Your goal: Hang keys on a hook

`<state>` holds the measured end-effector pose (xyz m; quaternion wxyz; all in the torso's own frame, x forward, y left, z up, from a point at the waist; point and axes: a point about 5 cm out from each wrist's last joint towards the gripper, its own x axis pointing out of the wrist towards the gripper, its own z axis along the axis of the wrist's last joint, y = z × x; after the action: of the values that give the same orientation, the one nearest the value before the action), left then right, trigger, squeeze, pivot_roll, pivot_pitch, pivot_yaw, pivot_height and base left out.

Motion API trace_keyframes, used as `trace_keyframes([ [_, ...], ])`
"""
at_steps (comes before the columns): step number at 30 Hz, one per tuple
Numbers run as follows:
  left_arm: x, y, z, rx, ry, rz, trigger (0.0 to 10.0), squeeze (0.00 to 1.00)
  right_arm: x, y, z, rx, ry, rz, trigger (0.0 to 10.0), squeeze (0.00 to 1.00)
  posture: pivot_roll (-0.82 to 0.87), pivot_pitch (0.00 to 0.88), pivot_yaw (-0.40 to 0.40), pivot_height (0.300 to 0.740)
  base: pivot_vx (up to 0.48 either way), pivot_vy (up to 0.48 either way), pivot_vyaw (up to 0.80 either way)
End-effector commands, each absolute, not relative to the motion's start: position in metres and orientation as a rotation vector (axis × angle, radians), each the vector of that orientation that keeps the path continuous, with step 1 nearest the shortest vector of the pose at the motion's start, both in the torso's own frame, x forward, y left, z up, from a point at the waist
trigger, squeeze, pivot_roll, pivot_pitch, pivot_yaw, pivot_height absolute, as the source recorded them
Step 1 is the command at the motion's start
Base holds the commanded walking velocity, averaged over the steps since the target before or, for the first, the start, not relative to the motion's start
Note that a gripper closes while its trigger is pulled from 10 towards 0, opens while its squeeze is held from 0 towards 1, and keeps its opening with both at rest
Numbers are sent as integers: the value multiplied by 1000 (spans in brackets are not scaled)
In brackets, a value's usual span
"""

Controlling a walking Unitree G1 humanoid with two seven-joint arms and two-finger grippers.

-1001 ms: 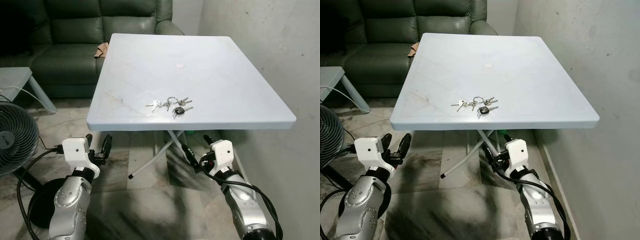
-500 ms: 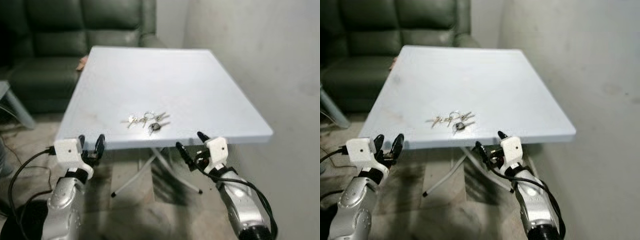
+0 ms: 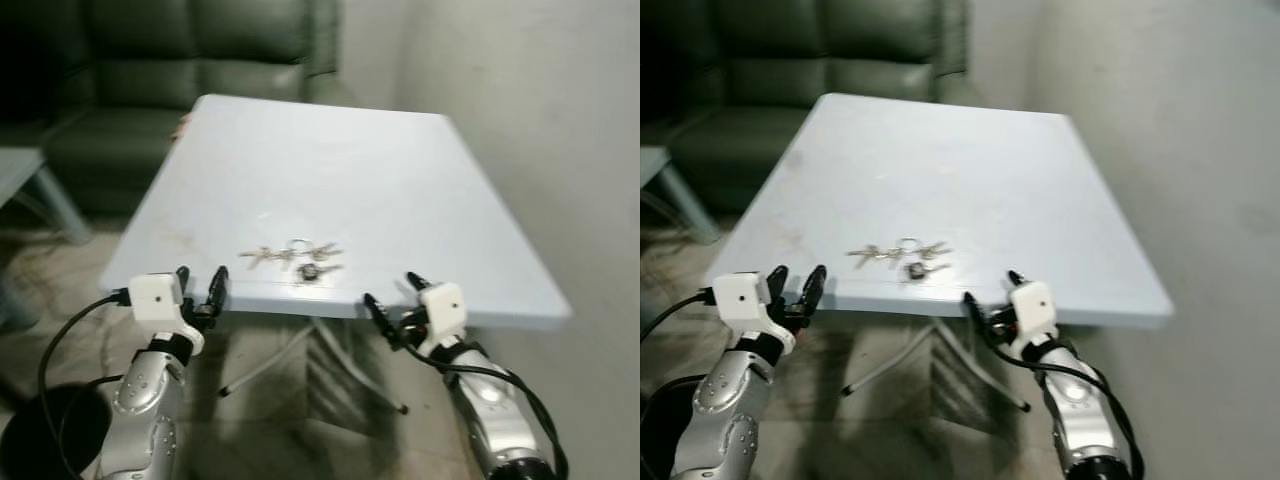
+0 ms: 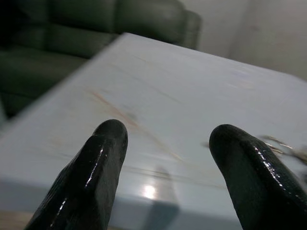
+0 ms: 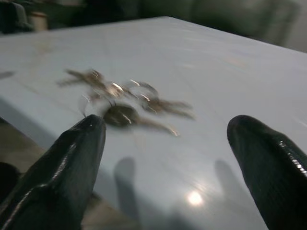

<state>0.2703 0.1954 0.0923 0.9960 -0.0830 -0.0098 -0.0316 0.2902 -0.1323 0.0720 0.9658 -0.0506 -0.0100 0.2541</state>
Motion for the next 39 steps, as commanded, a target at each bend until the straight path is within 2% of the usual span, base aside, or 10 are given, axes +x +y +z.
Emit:
trace_keyframes([
  [1,272,187,94,-178,-25,-80,10000,0,291,-143,75,-123,-28,483,10000,0,-98,0,-35,740,0,0,800],
  [4,272,187,94,-176,-24,-79,10000,0,291,-144,75,-120,-26,482,10000,0,-98,0,-35,740,0,0,800],
  [7,273,185,93,-160,-23,-71,10000,0,292,-145,75,-83,-27,470,10000,0,-98,0,-36,740,0,0,0],
  [21,268,175,91,-137,-38,-116,10000,0,290,-139,73,-138,-8,561,10000,0,-94,0,-39,740,0,0,0],
  [27,265,168,91,-127,-40,-153,10000,0,291,-132,73,-182,8,614,10000,0,-85,0,-46,740,0,0,0],
  [39,259,153,89,-112,-39,-208,10000,0,288,-111,81,-147,3,698,10000,0,-76,0,-60,740,0,0,0],
])
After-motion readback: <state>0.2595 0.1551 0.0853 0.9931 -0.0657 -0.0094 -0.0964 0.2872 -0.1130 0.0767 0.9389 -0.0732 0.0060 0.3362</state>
